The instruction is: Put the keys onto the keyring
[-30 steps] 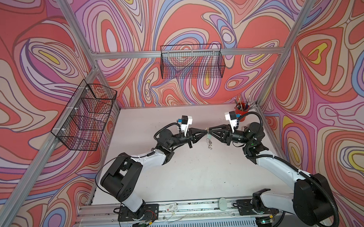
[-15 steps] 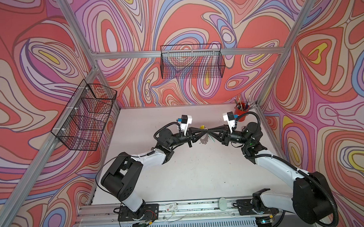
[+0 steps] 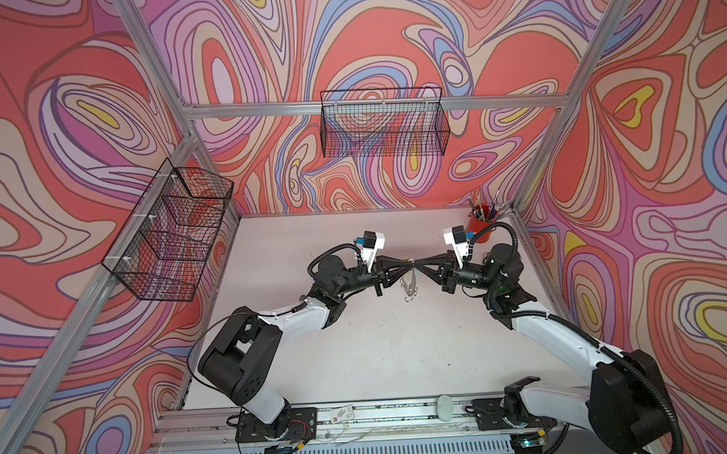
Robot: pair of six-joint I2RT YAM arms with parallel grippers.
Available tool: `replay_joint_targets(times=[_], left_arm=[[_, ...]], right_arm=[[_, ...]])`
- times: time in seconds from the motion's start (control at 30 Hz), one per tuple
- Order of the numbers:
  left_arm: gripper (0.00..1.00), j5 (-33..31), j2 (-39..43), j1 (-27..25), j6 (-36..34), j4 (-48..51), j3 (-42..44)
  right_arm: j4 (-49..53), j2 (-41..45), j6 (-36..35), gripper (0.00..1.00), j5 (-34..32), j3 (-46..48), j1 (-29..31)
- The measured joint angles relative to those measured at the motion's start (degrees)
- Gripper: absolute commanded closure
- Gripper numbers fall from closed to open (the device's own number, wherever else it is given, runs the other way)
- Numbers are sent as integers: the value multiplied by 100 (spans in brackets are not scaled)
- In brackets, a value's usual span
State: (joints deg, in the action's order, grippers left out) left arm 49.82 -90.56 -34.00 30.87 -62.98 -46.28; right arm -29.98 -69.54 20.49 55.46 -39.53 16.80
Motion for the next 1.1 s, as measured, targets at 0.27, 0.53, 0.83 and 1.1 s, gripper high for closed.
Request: replay_joint_targets(times=[0.27, 0.53, 0.83, 1.1], left_arm=[[52, 20, 1279, 131, -2076, 3475, -317], [52, -542, 1305, 57, -4885, 7925, -2450], [53, -968, 391, -133, -6207, 10253, -4039], [60, -1034, 103, -361, -6430, 10738, -4280]], right_arm=[[682, 173, -782, 100, -332, 0, 85], [1023, 448, -1510, 100, -382, 0, 396], [1169, 417, -1735, 100, -402, 0, 496], [1327, 413, -1803, 100, -407, 0, 516]])
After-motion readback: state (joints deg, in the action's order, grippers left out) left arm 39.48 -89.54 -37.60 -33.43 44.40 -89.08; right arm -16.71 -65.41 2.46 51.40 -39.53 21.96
